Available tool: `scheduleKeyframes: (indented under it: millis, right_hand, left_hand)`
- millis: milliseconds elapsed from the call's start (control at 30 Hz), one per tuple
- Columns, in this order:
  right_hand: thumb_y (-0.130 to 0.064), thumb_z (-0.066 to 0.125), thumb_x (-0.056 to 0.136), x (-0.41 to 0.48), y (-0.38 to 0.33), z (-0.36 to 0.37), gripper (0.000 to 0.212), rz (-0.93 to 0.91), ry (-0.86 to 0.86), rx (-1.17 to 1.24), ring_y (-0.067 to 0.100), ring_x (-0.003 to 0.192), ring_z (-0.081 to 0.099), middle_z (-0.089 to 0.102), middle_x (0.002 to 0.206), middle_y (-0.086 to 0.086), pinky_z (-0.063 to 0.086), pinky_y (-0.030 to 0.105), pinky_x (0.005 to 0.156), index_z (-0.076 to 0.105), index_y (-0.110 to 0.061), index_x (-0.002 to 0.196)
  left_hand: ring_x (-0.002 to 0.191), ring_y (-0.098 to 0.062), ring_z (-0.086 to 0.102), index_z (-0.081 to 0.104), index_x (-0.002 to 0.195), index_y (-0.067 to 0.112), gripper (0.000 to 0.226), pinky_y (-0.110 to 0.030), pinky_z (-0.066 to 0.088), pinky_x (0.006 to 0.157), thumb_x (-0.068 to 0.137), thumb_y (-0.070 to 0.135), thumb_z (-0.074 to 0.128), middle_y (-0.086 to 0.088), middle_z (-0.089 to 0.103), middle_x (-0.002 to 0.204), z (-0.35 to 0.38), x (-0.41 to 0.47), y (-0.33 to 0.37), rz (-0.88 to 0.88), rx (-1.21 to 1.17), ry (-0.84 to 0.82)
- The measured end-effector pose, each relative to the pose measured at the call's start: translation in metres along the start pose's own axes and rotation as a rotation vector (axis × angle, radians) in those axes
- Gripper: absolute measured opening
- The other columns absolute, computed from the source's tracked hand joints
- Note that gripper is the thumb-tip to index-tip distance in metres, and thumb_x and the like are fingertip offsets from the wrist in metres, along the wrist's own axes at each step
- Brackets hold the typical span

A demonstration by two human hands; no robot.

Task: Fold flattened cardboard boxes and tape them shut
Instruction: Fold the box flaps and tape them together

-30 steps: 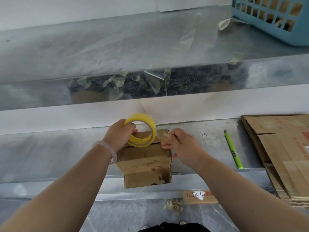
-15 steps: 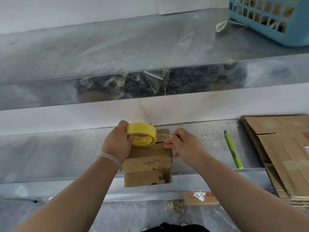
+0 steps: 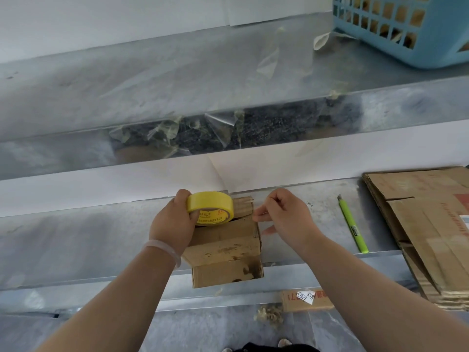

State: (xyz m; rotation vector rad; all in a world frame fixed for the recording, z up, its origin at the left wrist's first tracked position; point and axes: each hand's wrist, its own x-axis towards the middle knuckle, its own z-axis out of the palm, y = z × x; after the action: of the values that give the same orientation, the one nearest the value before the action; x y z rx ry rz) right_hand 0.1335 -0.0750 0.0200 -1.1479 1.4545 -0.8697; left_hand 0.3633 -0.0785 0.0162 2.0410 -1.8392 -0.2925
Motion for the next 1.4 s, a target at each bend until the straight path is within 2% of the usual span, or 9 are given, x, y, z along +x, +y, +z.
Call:
scheduleKeyframes:
  millis: [133,333,433,700,867,1033,1200,1400]
  right_hand:
    - [-0.013,0.043,0.099,-0.002,0.001,-0.002,0.017,-0.026,0.014,-0.059,0.012,0.069,0.073,0.071,0.080,0.001,0.062,0.045,0.069,0.057,-0.009,0.090]
    - [-0.010,0.048,0.096,0.004,0.012,-0.020,0.016,0.016,0.114,-0.024,0.021,0.066,0.072,0.071,0.076,0.008,0.062,0.042,0.065,0.060,-0.005,0.088]
    - [-0.010,0.049,0.096,0.007,0.019,-0.027,0.016,0.043,0.090,-0.059,0.021,0.064,0.072,0.071,0.076,0.008,0.062,0.039,0.063,0.061,-0.004,0.088]
    - [-0.013,0.049,0.098,0.014,0.052,-0.016,0.015,0.177,0.076,-0.026,0.022,0.067,0.072,0.071,0.076,0.007,0.062,0.042,0.066,0.060,-0.011,0.088]
    - [-0.015,0.049,0.099,0.024,0.058,-0.002,0.014,0.230,0.035,0.038,0.028,0.074,0.072,0.070,0.083,0.011,0.062,0.043,0.064,0.059,-0.009,0.091]
    - [-0.017,0.052,0.099,0.029,0.067,0.011,0.012,0.320,-0.023,0.087,0.025,0.074,0.073,0.071,0.087,0.011,0.063,0.040,0.065,0.059,-0.011,0.090]
    - [-0.013,0.050,0.098,0.026,0.073,0.010,0.012,0.306,-0.001,0.155,0.023,0.075,0.073,0.072,0.087,0.011,0.062,0.041,0.071,0.059,-0.010,0.090]
    - [-0.010,0.043,0.099,0.018,0.074,0.009,0.017,0.336,0.039,0.308,0.025,0.076,0.074,0.072,0.088,0.015,0.062,0.043,0.074,0.059,-0.003,0.097]
  left_hand:
    - [0.070,-0.025,0.049,0.044,0.108,0.013,0.017,-0.032,0.035,0.059,0.093,0.018,0.051,-0.001,0.050,0.079,-0.001,0.000,0.000,0.022,0.033,-0.011]
    - [0.068,-0.025,0.050,0.043,0.109,0.015,0.020,-0.033,0.040,0.058,0.092,0.023,0.052,0.000,0.053,0.084,-0.001,0.001,0.003,0.081,0.169,-0.032]
    - [0.067,-0.023,0.048,0.044,0.112,0.016,0.025,-0.032,0.037,0.056,0.091,0.026,0.053,-0.003,0.057,0.089,-0.001,0.002,0.007,0.109,0.225,-0.039]
    - [0.066,-0.023,0.050,0.045,0.111,0.021,0.026,-0.031,0.039,0.055,0.088,0.028,0.055,0.000,0.059,0.092,0.002,-0.002,0.015,0.147,0.296,-0.065]
    - [0.066,-0.020,0.050,0.045,0.115,0.022,0.027,-0.030,0.038,0.055,0.091,0.029,0.053,0.001,0.060,0.091,0.003,0.001,0.017,0.124,0.314,-0.051]
    - [0.064,-0.020,0.048,0.045,0.115,0.020,0.025,-0.029,0.035,0.054,0.092,0.028,0.053,0.002,0.058,0.087,0.003,0.001,0.018,0.106,0.323,-0.039]
    - [0.063,-0.022,0.046,0.046,0.114,0.018,0.024,-0.030,0.033,0.053,0.092,0.026,0.052,0.005,0.051,0.082,0.004,0.003,0.021,0.079,0.343,-0.033]
    - [0.064,-0.020,0.046,0.047,0.114,0.019,0.026,-0.029,0.033,0.054,0.090,0.024,0.056,-0.001,0.061,0.090,0.006,0.001,0.022,0.093,0.339,-0.036]
